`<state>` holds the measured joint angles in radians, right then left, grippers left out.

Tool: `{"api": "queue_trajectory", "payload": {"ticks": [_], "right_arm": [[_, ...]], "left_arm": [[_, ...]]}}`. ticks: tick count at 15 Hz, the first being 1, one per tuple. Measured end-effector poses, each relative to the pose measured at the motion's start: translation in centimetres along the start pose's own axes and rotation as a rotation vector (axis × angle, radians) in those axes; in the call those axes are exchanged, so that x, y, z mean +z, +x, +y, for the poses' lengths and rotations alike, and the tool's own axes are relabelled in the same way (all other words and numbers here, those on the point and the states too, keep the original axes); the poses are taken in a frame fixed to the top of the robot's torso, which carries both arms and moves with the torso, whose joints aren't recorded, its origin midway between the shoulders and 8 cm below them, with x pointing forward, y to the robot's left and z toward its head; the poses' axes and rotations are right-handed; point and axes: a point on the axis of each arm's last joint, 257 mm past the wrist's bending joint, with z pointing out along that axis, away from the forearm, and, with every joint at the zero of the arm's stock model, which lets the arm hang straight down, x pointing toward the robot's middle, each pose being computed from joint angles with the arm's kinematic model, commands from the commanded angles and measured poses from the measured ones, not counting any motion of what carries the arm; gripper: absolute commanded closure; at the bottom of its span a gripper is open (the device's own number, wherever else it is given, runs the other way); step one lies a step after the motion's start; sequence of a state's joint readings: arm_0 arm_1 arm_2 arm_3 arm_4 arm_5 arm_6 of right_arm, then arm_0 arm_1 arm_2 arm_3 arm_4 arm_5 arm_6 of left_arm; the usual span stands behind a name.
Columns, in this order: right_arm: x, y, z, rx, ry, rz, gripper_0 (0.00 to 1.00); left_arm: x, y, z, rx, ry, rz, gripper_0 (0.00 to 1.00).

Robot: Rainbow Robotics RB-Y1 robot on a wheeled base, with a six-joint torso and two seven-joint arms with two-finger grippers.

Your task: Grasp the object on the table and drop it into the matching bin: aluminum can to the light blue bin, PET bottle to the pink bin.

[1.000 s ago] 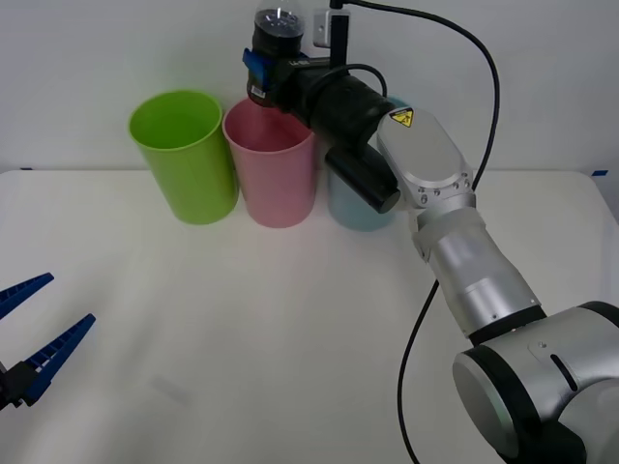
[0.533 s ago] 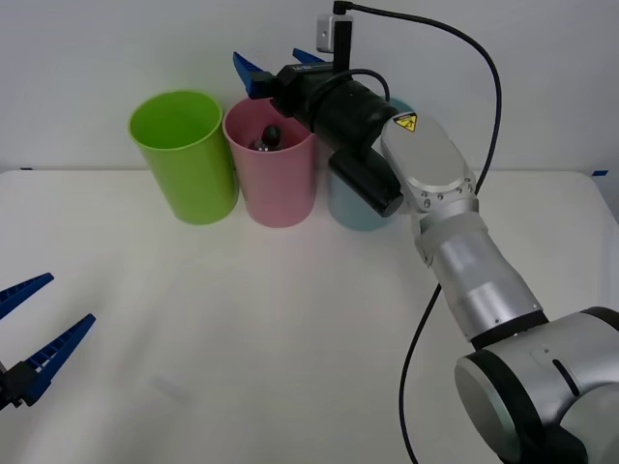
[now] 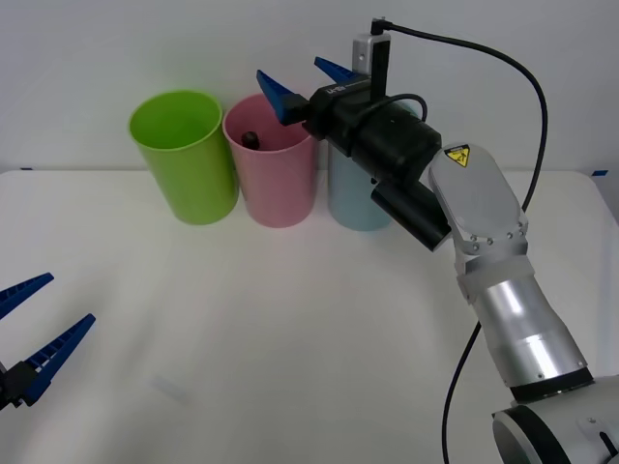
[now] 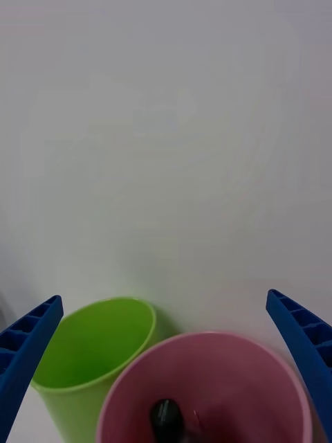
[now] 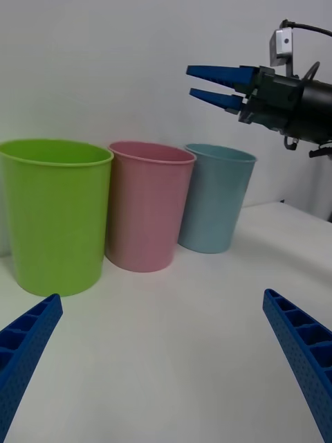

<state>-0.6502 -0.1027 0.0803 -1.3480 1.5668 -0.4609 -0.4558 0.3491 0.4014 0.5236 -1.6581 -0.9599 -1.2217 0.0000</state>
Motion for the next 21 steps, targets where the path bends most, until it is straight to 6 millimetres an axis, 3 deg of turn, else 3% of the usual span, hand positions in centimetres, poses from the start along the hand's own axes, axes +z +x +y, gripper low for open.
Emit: {"api": "queue_trajectory", "payload": {"ticks": [10,21], "right_arm": [[-10.8,1.4,-0.5,-0.064,-0.008,0.021,0.0],[-24.1,7.1,-3.4,-0.185,-0.012,0.192,0.0]], "left_arm": [[0.0,0.0,0.0,0.0,0.0,0.0,0.0],[0.0,0.0,0.0,0.0,0.0,0.0,0.0]]}}
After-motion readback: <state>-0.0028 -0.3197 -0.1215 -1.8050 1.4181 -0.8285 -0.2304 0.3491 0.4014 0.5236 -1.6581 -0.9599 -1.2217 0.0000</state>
